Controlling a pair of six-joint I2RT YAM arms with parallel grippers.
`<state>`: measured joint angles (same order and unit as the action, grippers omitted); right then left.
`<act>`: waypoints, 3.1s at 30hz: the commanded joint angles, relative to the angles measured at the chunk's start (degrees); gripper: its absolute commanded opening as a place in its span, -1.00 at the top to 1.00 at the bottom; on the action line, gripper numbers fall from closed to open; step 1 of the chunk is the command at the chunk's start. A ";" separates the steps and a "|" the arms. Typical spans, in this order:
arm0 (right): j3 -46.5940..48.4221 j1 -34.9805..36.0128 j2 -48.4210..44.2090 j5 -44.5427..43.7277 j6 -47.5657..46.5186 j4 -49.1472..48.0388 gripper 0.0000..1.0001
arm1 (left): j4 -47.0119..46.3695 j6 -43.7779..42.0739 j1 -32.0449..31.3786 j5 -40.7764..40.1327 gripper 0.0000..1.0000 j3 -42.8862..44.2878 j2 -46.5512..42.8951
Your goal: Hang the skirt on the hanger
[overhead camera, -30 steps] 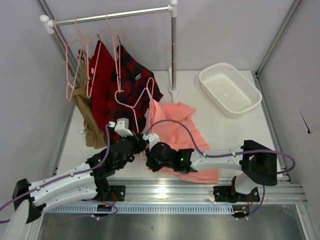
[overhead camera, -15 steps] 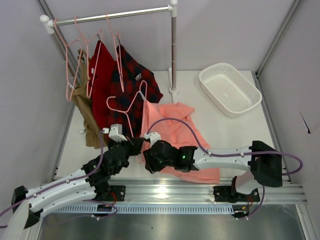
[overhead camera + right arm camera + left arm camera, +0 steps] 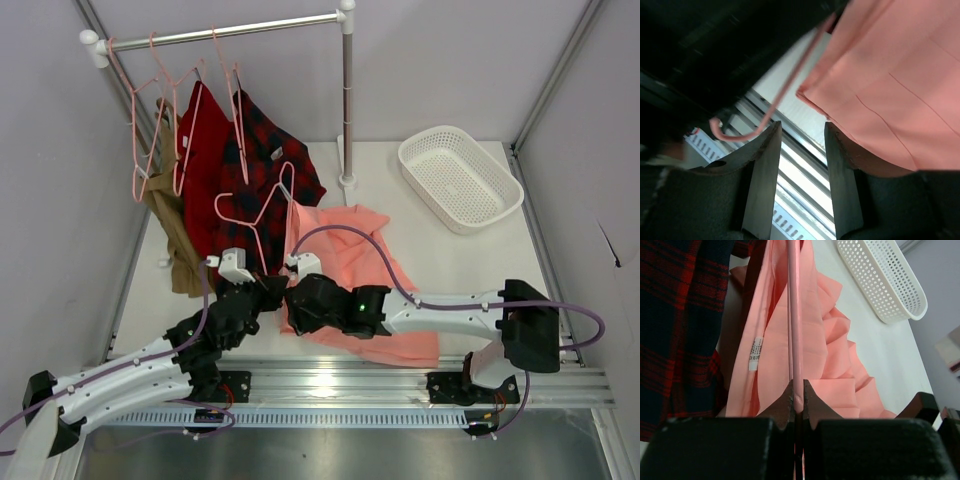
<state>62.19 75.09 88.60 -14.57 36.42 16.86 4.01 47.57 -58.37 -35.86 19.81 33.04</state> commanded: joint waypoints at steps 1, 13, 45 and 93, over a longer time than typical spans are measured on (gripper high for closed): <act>5.65 0.14 2.01 -1.17 -1.79 -1.83 0.10 | -3.22 -0.37 -0.08 -2.20 1.00 -0.12 -0.87; 12.69 -1.00 12.21 -13.47 4.88 7.40 -0.30 | 0.82 -0.11 -0.08 -3.26 1.00 -1.36 -6.75; 13.13 -2.40 24.78 -16.99 5.85 4.58 0.28 | 6.27 -0.55 0.01 -5.54 1.00 -3.03 -12.56; -14.13 -11.10 -8.95 4.10 7.08 -0.61 0.70 | -3.30 -0.81 0.01 -2.55 1.00 -3.03 -0.87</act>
<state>43.05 64.79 83.02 -13.85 45.93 10.74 5.76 47.51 -58.37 -37.10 16.58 32.47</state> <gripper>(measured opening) 0.116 0.047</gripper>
